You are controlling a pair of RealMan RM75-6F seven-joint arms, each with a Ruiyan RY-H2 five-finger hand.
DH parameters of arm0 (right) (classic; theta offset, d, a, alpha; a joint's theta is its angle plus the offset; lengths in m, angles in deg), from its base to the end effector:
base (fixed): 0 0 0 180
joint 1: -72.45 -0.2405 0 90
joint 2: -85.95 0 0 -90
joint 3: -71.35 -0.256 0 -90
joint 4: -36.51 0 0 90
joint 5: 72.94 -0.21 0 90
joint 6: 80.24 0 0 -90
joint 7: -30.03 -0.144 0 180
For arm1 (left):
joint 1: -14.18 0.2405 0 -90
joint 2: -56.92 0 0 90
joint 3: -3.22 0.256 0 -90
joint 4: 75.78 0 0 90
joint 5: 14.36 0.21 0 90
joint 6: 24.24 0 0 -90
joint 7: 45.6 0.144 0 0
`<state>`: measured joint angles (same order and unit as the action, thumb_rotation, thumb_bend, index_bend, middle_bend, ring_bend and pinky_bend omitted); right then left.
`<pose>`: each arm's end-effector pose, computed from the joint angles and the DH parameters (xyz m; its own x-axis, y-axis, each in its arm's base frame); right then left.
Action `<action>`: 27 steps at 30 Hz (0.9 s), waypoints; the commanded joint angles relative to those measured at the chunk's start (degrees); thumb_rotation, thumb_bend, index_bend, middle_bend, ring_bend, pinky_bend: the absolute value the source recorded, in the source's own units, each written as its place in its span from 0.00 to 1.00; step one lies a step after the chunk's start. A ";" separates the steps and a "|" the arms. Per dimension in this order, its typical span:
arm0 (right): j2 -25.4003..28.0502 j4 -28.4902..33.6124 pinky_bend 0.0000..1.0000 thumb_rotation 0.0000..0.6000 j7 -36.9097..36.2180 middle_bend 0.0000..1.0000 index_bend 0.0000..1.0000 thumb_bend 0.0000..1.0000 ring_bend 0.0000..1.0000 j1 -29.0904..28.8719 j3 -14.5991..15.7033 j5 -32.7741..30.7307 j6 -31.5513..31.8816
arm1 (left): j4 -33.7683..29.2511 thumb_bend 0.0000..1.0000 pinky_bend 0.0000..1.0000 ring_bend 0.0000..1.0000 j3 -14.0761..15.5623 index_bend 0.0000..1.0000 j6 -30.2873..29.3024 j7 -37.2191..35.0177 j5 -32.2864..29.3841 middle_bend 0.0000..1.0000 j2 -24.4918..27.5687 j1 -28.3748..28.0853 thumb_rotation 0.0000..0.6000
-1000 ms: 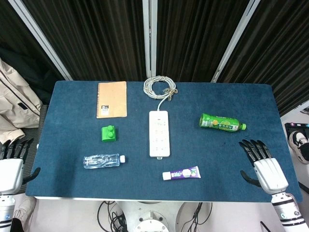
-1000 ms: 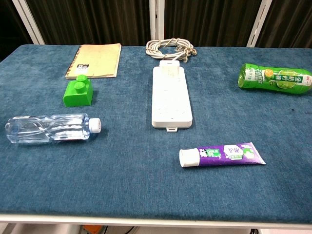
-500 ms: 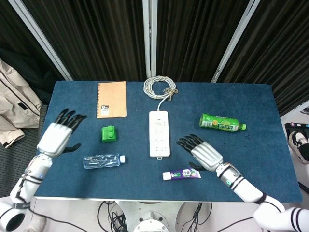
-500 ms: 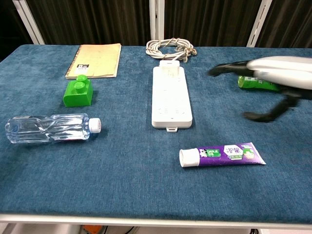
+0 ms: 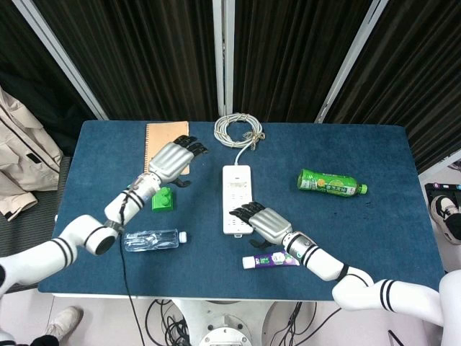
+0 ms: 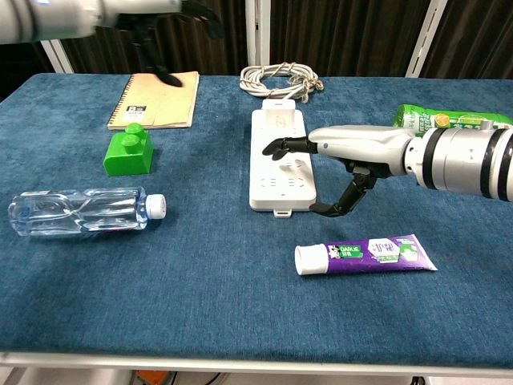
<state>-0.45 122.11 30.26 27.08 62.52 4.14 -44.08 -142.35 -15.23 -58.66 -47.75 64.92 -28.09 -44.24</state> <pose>-0.1303 -0.3192 -0.0474 0.4281 -0.5429 0.7224 -0.8433 -0.5274 0.1034 -0.0763 0.4476 0.0212 0.5521 0.1974 0.8100 0.7330 -0.5779 -0.3588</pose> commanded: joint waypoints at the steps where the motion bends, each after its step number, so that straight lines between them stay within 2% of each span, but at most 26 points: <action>1: -0.35 -0.53 0.00 1.00 -0.40 0.09 0.00 0.33 0.00 -0.26 0.38 -0.12 0.27 | 7.61 0.19 0.15 0.08 -0.05 0.22 4.09 -4.29 -0.10 0.19 -6.13 -5.91 1.00; 4: -0.68 -1.06 0.00 1.00 -0.92 0.09 0.00 0.33 0.00 -0.44 0.75 -0.19 0.56 | 11.28 0.19 0.17 0.12 0.77 0.24 5.35 -6.76 0.74 0.21 -8.82 -8.36 1.00; 13: -1.43 -2.35 0.00 1.00 -3.04 0.10 0.00 0.33 0.00 -0.94 1.58 0.24 1.36 | 19.84 0.19 0.17 0.12 4.67 0.25 5.32 -14.76 5.57 0.21 -14.95 -13.42 1.00; 18: -1.88 -2.98 0.00 1.00 -3.56 0.10 0.00 0.33 0.00 -1.50 1.96 0.27 1.23 | 25.12 0.19 0.18 0.12 7.30 0.28 3.88 -20.62 8.62 0.23 -18.32 -15.70 1.00; 27: -2.21 -3.60 0.00 1.00 -3.46 0.10 0.00 0.33 0.00 -1.88 2.54 -0.46 1.46 | 36.65 0.22 0.28 0.23 13.17 0.35 -1.05 -30.45 14.15 0.30 -25.00 -18.46 1.00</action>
<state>-2.66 118.53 26.78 25.20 65.05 3.69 -42.63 -108.34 -3.73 -58.09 -75.73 77.59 -51.17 -61.80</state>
